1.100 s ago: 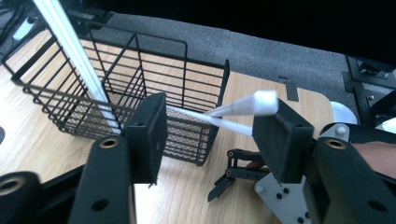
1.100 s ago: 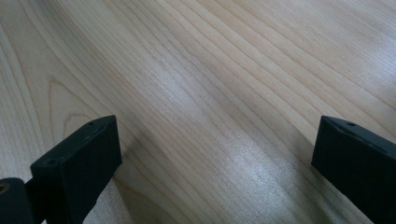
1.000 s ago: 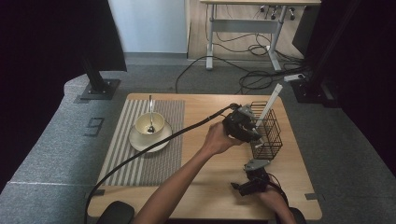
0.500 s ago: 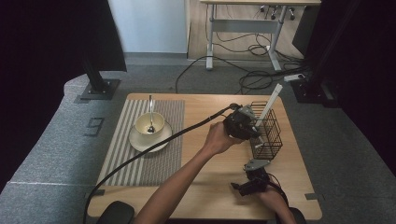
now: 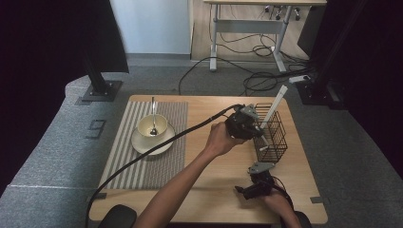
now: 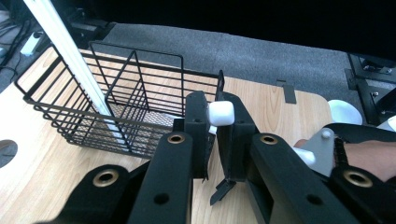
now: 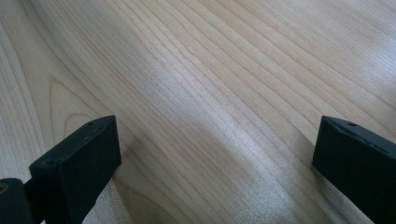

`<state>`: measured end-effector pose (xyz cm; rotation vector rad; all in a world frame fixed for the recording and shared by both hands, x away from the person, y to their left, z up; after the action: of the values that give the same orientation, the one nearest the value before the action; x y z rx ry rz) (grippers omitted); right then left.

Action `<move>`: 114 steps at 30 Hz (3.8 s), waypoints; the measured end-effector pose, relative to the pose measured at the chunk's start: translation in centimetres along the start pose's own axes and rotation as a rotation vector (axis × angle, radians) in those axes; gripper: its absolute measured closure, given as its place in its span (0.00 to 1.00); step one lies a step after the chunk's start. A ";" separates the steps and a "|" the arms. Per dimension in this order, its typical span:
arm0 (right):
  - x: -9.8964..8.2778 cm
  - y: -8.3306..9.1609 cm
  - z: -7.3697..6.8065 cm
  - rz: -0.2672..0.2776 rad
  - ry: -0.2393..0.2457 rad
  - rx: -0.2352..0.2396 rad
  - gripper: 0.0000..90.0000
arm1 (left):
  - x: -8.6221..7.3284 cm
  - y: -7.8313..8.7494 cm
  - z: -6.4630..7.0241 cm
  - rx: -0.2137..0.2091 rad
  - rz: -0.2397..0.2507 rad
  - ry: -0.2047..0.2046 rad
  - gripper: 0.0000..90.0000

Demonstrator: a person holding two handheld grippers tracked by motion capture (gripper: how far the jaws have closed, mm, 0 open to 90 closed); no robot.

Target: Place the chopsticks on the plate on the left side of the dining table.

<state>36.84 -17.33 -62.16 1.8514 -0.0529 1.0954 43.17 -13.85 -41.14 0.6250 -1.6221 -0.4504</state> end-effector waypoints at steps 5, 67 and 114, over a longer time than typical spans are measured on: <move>0.0 0.0 0.0 0.000 -0.001 0.000 0.00 | 0.2 0.8 0.0 0.005 -0.004 -0.002 0.92; 0.0 -0.1 -0.2 -0.006 -0.006 -0.001 0.00 | -6.7 15.4 -0.1 0.095 0.059 0.130 0.92; 7.8 0.0 -5.8 0.156 0.132 0.232 0.86 | -11.9 11.9 3.8 -0.073 0.083 0.205 0.92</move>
<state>37.74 -9.95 -55.84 2.0008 0.0075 1.3787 38.68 2.62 -43.57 0.5287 -1.4249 -0.3704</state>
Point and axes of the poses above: each handheld gripper's, and its own axes: y roughly backward along the jaws, x roughly out of its top, z roughly to its right, the point moved 9 cm from there along -y, roughly forward along the jaws, and after that the axes turned 12 degrees about -y, right-handed, at the moved point
